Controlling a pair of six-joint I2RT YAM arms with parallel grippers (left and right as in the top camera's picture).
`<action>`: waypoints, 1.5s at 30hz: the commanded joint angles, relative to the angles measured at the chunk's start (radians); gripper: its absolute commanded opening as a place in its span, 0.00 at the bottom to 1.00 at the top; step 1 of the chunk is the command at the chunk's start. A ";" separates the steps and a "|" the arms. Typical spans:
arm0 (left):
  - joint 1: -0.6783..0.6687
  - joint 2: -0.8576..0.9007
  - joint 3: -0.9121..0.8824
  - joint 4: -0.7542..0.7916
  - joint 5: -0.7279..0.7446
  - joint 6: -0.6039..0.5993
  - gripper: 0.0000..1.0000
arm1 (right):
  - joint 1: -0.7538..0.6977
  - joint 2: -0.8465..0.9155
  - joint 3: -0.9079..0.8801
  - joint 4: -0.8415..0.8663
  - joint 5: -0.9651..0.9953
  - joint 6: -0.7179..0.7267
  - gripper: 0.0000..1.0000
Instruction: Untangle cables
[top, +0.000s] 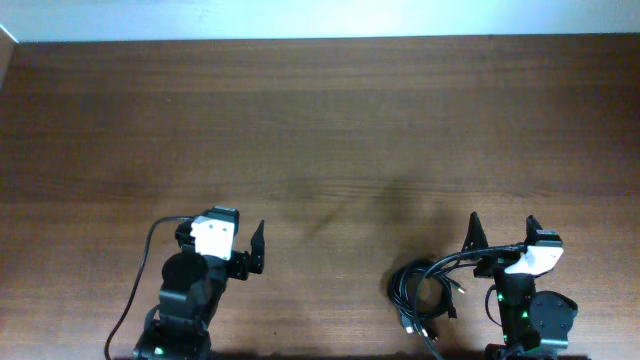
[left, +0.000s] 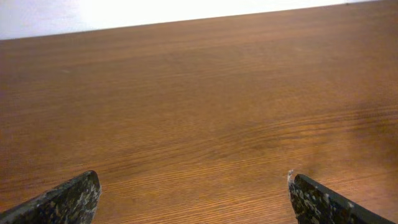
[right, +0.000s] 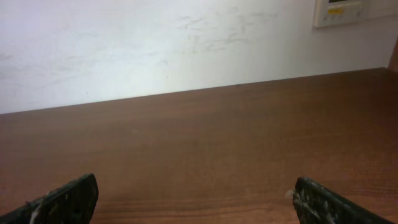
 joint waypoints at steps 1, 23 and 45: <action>0.006 0.128 0.099 -0.003 0.042 -0.007 0.99 | 0.005 -0.006 -0.005 -0.005 0.009 -0.003 0.99; 0.172 0.723 0.410 -0.086 0.423 -0.006 0.99 | 0.005 0.000 0.132 -0.290 -0.210 0.220 0.99; 0.172 0.722 0.410 -0.082 0.422 -0.006 0.99 | 0.251 1.259 1.052 -1.044 -0.473 0.208 0.99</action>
